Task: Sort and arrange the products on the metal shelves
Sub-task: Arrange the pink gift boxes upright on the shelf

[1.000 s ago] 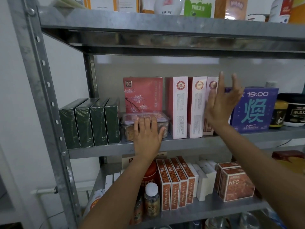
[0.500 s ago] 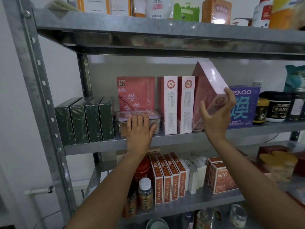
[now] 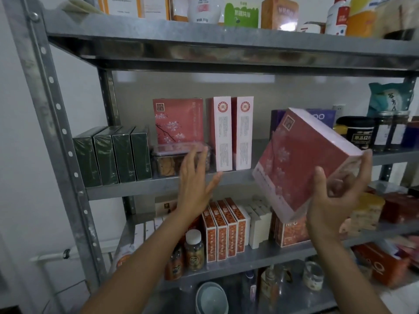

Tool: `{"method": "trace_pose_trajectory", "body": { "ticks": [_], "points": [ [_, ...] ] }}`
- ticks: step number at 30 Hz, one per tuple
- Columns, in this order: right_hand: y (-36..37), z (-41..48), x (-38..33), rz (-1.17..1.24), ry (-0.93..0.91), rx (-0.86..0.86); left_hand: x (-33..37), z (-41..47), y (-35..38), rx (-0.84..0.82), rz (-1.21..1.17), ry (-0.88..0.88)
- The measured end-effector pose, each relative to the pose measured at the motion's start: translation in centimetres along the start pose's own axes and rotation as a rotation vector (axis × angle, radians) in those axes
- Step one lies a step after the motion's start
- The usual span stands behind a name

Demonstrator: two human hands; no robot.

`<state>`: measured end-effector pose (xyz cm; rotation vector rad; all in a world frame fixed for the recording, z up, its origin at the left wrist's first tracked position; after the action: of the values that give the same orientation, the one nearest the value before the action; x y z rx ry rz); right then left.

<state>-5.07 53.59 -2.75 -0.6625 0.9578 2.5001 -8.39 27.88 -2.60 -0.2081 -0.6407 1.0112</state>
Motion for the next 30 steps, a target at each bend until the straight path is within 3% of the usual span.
{"method": "trace_pose_trajectory", "body": {
  "ticks": [4, 8, 10, 13, 20, 25, 30],
  "points": [
    [-2.9, -0.5, -0.1, -0.018, 0.146, -0.006, 3.4, -4.9, 1.6, -0.247, -0.446, -0.237],
    [-4.0, -1.1, 0.4, -0.008, 0.408, -0.178, 4.6, -9.0, 2.7, -0.519, -0.769, -0.553],
    [-4.0, -1.3, 0.7, -0.026, 0.513, -0.285, 4.7, -11.1, 3.0, -0.563, -0.861, -0.736],
    [-3.8, -1.7, 1.0, -0.055, 0.607, -0.383, 4.9, -12.9, 3.1, -0.488, -0.931, -0.85],
    [-4.3, -3.5, 2.0, 0.078, 0.851, -0.463, 4.8, -13.6, 2.6, -0.34, -0.919, -0.867],
    [-5.8, -5.7, 2.8, 0.052, 1.068, -0.668, 4.7, -13.7, 2.3, -0.282, -0.878, -0.918],
    [-6.1, -6.1, 3.1, 0.018, 1.124, -0.629, 4.6, -14.2, 2.5, -0.264, -0.877, -0.911]
  ]
}}
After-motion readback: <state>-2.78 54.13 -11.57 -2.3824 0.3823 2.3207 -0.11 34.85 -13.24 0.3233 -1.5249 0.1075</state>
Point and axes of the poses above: each hand's wrist, its own z-axis towards the middle knuckle, its own y-axis out of the palm, x = y × z, the point moved 2 cm from there along z, towards the middle knuckle, and after that the axes turned 9 degrees about x, right-handed, at the moved point
